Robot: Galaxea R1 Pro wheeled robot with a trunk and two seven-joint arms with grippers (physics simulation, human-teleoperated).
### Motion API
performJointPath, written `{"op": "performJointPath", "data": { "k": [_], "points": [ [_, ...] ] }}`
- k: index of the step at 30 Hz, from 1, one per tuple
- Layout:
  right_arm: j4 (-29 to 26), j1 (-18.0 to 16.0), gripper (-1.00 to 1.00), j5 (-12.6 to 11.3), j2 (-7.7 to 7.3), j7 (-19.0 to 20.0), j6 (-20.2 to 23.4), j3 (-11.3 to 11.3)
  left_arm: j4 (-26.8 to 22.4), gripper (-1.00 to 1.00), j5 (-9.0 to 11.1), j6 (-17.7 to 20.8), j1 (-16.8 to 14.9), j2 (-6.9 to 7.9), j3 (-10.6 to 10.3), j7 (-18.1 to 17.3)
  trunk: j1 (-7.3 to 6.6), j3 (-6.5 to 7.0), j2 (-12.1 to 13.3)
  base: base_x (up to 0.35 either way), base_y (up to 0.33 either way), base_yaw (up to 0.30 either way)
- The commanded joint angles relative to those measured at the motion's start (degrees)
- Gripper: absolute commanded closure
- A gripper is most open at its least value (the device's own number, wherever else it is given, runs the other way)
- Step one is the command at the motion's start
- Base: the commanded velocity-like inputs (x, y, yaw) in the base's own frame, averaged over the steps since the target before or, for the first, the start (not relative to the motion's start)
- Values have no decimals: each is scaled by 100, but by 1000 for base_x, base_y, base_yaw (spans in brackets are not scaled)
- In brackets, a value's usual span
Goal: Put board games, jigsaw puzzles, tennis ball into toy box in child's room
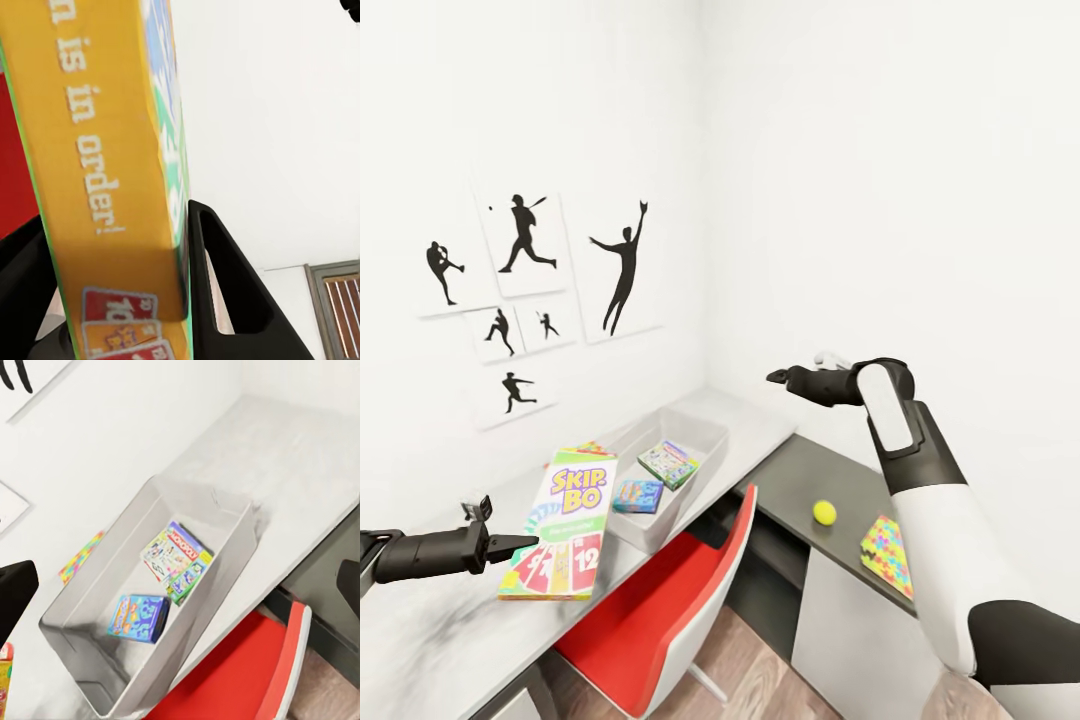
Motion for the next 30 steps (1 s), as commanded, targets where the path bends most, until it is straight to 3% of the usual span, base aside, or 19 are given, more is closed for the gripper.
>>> {"op": "performJointPath", "data": {
  "k": [1, 11, 30],
  "points": [
    [-3, -1, -100, -56, 3, -61, 8, 3, 2, 100, 21, 58, -5, 6, -25, -24, 5, -3, -4, 223, -197, 150],
    [10, 2, -100, -18, 18, -63, -11, 35, 2, 100, 23, 51, -5, 6, -28, -24, 5, -61, -4, 211, -194, 180],
    [34, 11, -100, -7, 13, -63, -20, 40, 2, 100, 23, 50, -5, -3, -25, -24, 5, -203, -4, 101, -106, 180]
  ]
}}
